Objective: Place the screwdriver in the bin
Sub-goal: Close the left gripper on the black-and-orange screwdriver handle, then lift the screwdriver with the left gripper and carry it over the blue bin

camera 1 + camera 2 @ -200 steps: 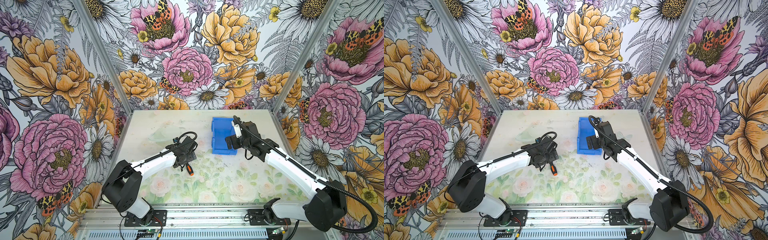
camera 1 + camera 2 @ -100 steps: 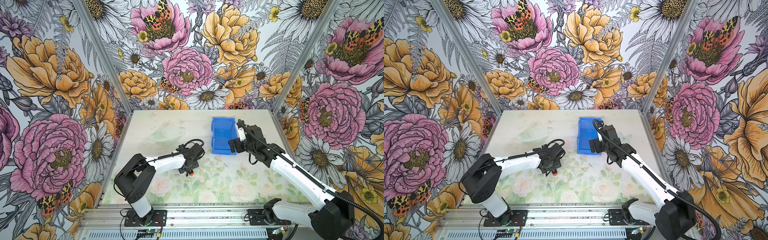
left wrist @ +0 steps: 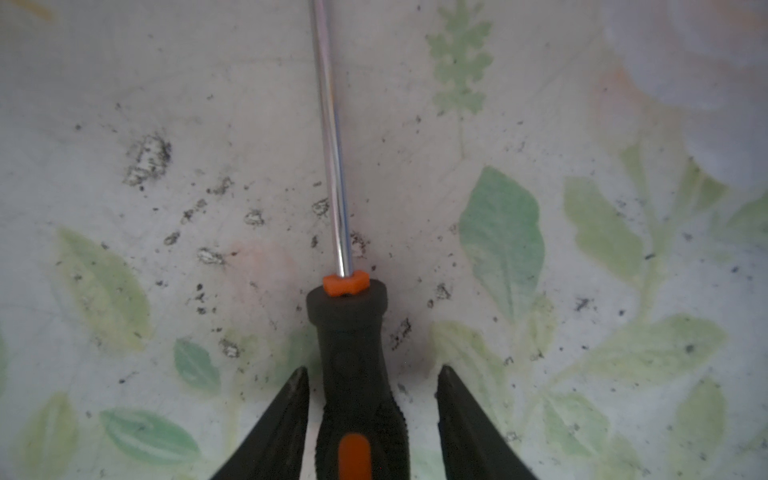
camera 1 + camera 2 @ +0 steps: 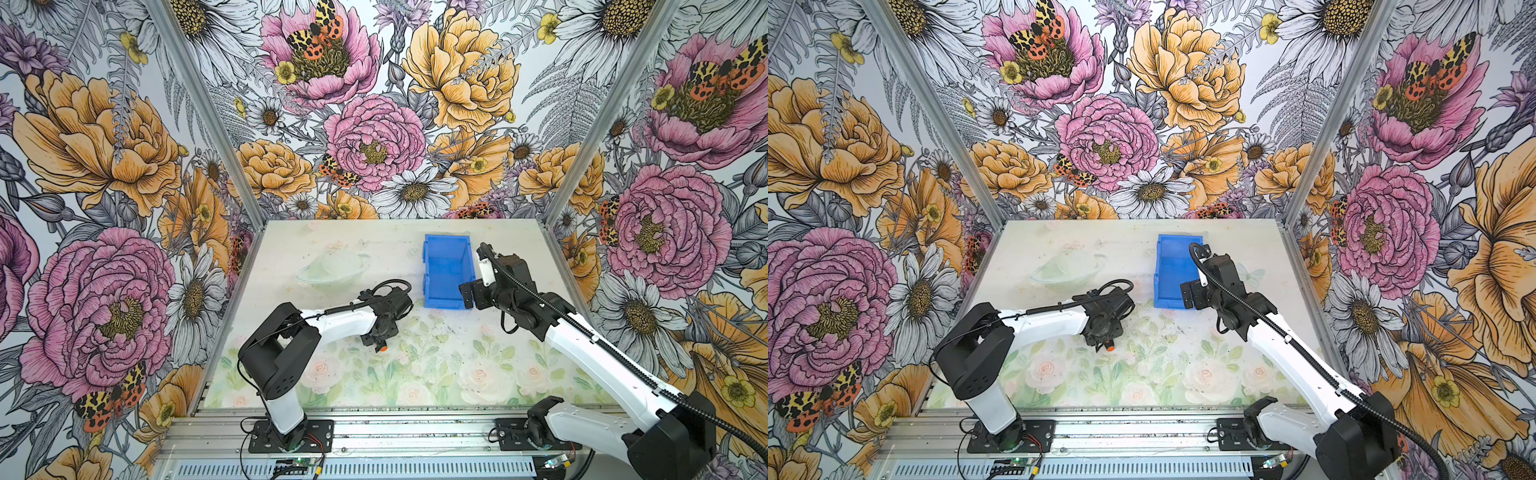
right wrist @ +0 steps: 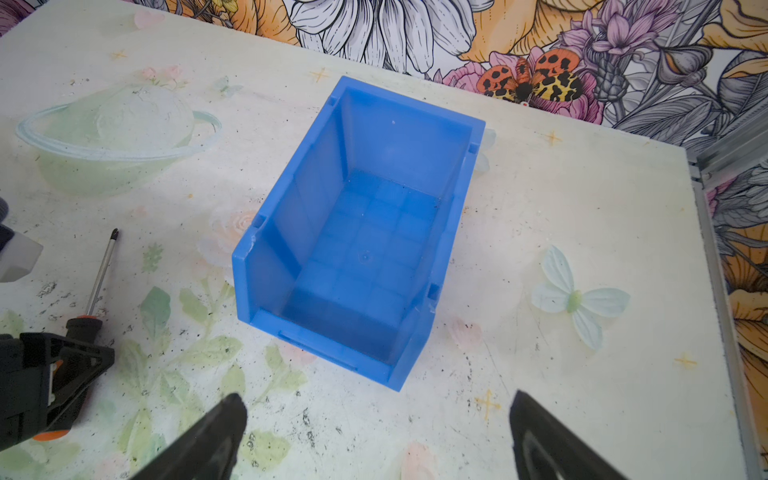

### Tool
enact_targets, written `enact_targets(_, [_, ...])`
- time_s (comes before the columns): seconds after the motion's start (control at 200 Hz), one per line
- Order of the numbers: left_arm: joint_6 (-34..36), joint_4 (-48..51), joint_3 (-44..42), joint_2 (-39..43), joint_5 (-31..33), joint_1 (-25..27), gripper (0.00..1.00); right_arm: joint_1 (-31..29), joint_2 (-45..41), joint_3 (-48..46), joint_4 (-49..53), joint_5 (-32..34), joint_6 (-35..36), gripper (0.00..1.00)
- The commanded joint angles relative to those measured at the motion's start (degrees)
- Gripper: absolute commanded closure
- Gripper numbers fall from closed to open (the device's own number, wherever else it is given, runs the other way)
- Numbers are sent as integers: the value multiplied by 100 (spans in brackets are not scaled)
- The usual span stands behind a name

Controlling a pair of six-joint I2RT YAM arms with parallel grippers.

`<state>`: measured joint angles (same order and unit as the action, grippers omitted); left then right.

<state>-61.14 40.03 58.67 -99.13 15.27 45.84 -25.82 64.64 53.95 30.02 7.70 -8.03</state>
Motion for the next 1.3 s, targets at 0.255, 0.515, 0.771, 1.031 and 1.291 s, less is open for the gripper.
enact_targets(0.255, [-104, 116, 45, -126, 108, 134, 63, 3, -215, 10, -40, 189, -36, 0])
enact_targets(0.515, [-80, 191, 168, -213, 117, 144, 78, -4, -414, -19, -30, 379, -32, 0])
enact_targets(0.771, [107, 633, 678, 177, 461, 143, 90, -4, -452, 30, -27, 356, -165, 1])
enact_targets(1.031, [935, 620, 1745, 261, 628, 85, 91, 43, -426, 42, -40, 489, -462, 1])
enact_targets(1.291, [2141, 580, 3409, -457, 275, -176, 91, 470, -474, 75, -100, -11, -1016, 1])
